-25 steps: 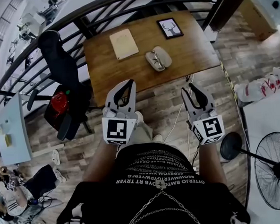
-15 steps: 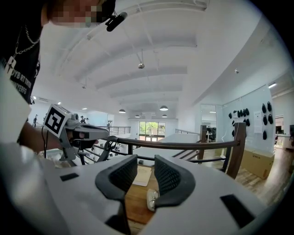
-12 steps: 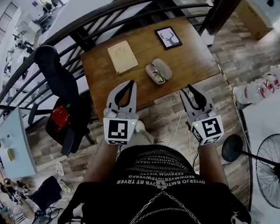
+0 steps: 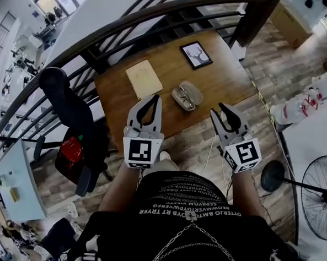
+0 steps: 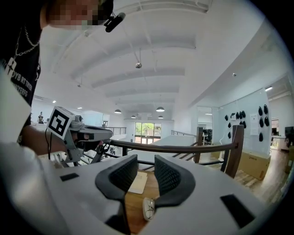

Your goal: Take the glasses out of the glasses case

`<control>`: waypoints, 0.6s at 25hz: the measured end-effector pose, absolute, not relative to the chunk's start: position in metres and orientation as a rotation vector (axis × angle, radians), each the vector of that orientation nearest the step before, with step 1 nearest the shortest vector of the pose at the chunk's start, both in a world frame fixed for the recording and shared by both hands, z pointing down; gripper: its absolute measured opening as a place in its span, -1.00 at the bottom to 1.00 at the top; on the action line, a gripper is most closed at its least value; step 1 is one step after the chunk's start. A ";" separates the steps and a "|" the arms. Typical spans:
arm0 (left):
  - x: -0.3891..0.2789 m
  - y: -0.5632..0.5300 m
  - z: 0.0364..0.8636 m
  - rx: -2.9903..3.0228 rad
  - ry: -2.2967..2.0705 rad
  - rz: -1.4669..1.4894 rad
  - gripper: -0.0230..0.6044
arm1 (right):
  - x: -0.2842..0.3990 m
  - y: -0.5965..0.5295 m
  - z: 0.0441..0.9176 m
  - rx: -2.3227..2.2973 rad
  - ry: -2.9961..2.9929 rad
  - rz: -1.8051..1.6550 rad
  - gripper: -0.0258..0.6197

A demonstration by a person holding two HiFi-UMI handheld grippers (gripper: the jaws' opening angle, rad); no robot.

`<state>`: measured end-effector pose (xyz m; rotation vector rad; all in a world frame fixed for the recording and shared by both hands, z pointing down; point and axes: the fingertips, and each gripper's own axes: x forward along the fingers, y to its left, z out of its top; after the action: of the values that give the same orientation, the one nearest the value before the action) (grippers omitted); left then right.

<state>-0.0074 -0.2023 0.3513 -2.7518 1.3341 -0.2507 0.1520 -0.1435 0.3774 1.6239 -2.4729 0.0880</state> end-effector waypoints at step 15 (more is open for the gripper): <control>-0.040 -0.254 0.339 -2.768 1.302 -0.214 -0.83 | 0.113 -0.198 0.365 1.627 -2.468 0.060 -0.55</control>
<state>-0.0402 -0.2540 0.3395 -2.7682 1.3021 -0.2138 0.1131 -0.1976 0.3655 1.6269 -2.4678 0.0604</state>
